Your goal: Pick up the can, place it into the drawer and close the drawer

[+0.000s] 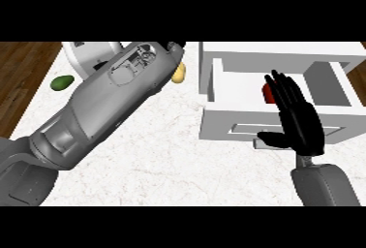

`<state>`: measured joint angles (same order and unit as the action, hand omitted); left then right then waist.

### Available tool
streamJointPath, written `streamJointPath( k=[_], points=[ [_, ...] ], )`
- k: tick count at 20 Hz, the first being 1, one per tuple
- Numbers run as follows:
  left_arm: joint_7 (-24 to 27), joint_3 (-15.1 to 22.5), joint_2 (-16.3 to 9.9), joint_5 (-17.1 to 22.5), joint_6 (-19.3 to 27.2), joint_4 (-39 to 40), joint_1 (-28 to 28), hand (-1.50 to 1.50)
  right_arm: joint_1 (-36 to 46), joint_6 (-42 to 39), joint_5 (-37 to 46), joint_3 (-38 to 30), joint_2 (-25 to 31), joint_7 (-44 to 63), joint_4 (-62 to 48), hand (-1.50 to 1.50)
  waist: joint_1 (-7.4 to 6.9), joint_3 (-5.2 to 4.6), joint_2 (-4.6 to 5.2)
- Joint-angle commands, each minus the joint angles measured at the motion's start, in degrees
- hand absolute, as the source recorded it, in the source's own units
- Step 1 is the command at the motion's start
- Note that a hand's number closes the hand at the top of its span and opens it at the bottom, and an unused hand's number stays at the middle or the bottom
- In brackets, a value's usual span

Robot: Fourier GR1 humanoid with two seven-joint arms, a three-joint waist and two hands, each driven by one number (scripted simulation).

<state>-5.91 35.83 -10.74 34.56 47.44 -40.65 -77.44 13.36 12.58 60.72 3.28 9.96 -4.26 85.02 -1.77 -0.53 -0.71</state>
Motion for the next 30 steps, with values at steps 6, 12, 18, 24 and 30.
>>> streamJointPath(
  k=[6,12,18,24,30],
  points=[
    [-5.54,0.43,-7.21,-2.06,-0.91,-10.45,4.55,-1.50,8.97,7.49,1.18,-5.46,1.49,-4.90,-21.00,-1.50,-1.07,0.63,0.83],
    [-7.24,0.78,-10.01,-2.85,-0.47,-16.41,8.94,-1.50,16.68,14.22,7.39,-6.08,-1.58,-1.29,-31.39,-1.50,-2.15,0.62,1.18],
    [-11.38,0.74,-13.80,-3.18,-1.30,-22.07,10.78,-1.50,23.41,21.72,8.42,-9.60,-1.70,-1.81,-40.85,-1.50,-2.66,0.67,1.15],
    [-10.03,0.38,-14.93,-4.08,-2.01,-24.59,16.47,-1.50,34.74,24.87,9.02,-12.74,-1.92,-0.28,-51.15,-1.50,-2.61,0.64,1.66],
    [-8.68,0.21,-15.94,-5.54,-1.71,-28.69,21.87,-1.50,42.45,28.91,9.70,-15.09,0.55,-1.47,-61.64,-1.50,-3.00,0.66,2.16]
  ],
)
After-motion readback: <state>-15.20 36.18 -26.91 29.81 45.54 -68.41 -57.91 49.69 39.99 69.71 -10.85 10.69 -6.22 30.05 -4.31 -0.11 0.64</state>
